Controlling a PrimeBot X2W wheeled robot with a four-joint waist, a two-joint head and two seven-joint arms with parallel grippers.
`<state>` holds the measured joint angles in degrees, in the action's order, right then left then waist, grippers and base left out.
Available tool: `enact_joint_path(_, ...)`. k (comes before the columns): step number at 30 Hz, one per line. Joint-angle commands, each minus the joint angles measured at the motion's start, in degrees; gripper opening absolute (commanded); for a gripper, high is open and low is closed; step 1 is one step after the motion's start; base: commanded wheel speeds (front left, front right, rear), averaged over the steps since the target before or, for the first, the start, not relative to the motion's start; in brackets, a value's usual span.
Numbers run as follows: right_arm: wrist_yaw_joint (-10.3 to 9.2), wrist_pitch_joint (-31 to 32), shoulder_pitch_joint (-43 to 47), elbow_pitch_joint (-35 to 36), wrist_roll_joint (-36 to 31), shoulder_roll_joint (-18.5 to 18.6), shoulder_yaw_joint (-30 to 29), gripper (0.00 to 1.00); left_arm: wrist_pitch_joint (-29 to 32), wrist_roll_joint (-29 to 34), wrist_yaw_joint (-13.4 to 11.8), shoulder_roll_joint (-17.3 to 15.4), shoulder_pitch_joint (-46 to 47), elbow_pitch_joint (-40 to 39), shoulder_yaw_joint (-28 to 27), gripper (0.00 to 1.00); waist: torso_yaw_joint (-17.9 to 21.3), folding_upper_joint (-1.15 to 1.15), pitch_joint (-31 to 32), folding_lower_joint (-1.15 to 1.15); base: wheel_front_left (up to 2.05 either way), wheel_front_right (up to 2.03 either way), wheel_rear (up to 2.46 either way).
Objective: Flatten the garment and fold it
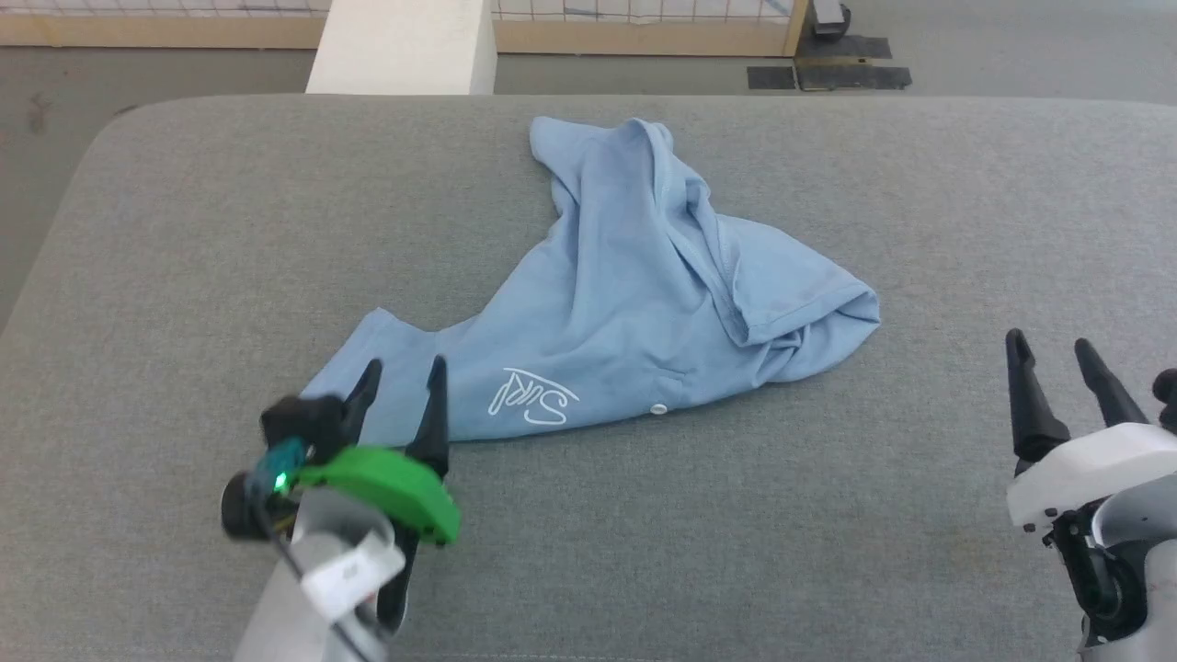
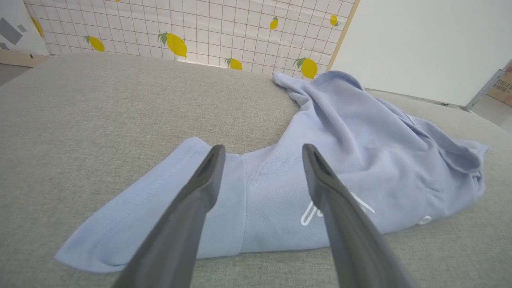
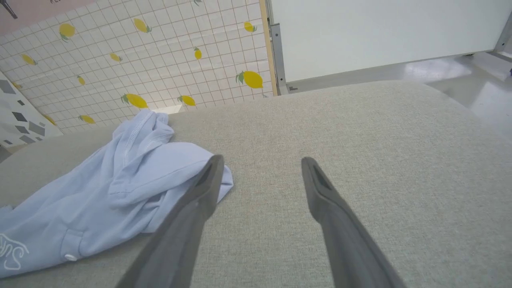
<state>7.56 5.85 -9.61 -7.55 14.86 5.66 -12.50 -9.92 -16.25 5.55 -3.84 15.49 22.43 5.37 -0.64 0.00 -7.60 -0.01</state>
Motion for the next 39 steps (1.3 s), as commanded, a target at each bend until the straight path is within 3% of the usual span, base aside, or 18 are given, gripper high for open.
enact_joint_path(1, -0.08, 0.50, 0.41, 1.32, -0.15, -0.42, -0.19, 1.00, 1.75, -0.50, 0.35, -0.03, 3.08, 0.35, 0.55, 1.00, 0.45, 0.00, -0.92, 0.01, 0.00, 0.00, 0.00)
enact_joint_path(7, -0.08, 2.92, -0.22, 5.12, -0.32, -1.21, 1.11, 1.00, 15.83, -2.18, 1.13, -1.00, 19.16, 6.12, 3.08, 1.00, 1.99, 0.00, -4.69, 0.01, 0.00, 0.00, 0.00)
enact_joint_path(14, -0.08, 3.49, -1.94, 6.34, 0.14, -1.80, 3.89, 1.00, 37.06, -2.04, 0.29, -2.60, 36.37, 18.74, 5.53, 1.00, 6.81, 0.00, -10.08, 0.01, 0.00, 0.00, 0.00)
enact_joint_path(22, -0.08, 2.63, -2.41, 6.51, 0.34, -2.14, 4.27, 1.00, 53.57, 2.57, -1.03, -3.74, 43.67, 26.39, 11.42, 1.00, 9.92, 0.00, -14.03, 0.01, 0.00, 0.00, 0.00)
enact_joint_path(27, -0.08, 2.40, -2.76, 6.52, 0.42, -2.30, 4.66, 1.00, 57.48, 4.88, -1.67, -4.62, 43.40, 28.49, 14.17, 1.00, 10.29, 0.00, -15.20, 0.01, 0.00, 0.00, 0.00)
enact_joint_path(28, -0.08, 2.45, -2.85, 6.50, 0.49, -2.34, 4.85, 1.00, 57.62, 5.02, -1.73, -4.66, 43.15, 28.61, 14.46, 0.64, 10.21, 0.00, -15.46, 0.01, 0.00, 0.00, 0.00)
enact_joint_path(29, -0.08, 2.42, -2.96, 6.50, 0.52, -2.37, 4.92, 1.00, 57.33, 4.96, -1.75, -4.67, 43.03, 28.54, 14.50, 0.21, 10.09, 0.00, -15.67, 0.01, 0.00, 0.00, 0.00)
enact_joint_path(30, -0.08, 2.40, -3.10, 6.45, 0.55, -2.40, 5.06, 1.00, 56.88, 4.72, -1.78, -4.66, 42.90, 28.44, 14.40, 0.00, 9.91, 0.00, -15.90, 0.01, 0.00, 0.00, 0.00)
enact_joint_path(34, -0.08, 2.29, -3.61, 5.98, 0.41, -2.48, 5.47, 1.00, 52.34, 2.44, -3.79, -4.83, 43.51, 26.64, 11.45, 0.00, 9.10, 0.00, -16.18, 0.01, 0.00, 0.00, 0.00)
enact_joint_path(39, -0.08, 2.37, -4.27, 5.85, 0.23, -2.52, 6.27, 1.00, 41.78, -0.58, -9.24, -7.47, 46.07, 23.29, 4.68, 0.00, 8.63, 0.00, -16.03, 0.01, 0.00, 0.00, 0.00)
